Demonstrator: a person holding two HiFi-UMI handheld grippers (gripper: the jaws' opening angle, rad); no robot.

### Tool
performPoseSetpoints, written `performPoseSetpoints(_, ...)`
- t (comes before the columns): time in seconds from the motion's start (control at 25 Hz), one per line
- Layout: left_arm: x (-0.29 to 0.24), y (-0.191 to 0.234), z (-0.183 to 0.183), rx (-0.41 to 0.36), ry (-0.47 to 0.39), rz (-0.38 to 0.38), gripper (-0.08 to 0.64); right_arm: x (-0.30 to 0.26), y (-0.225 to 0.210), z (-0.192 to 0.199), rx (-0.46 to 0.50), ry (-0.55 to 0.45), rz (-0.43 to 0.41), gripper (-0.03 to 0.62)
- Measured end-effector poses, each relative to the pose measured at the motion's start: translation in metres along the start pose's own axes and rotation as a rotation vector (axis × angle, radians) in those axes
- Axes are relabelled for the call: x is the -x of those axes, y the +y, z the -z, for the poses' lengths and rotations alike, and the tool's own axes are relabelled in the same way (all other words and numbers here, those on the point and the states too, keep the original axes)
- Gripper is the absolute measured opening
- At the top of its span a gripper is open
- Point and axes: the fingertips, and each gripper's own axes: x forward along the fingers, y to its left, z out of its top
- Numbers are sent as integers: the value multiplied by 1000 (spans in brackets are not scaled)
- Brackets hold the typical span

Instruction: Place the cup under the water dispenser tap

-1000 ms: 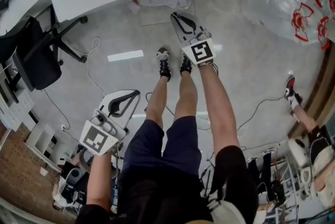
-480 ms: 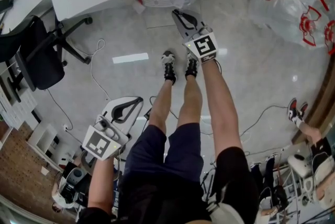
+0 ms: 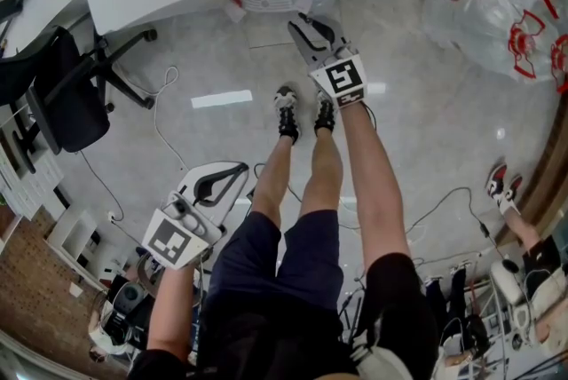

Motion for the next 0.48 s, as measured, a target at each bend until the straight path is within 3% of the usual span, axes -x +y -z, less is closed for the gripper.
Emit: performPoseSetpoints(0.48,-2,1,0,21,-5,2,0,9,-6,0,63,-1,76,104)
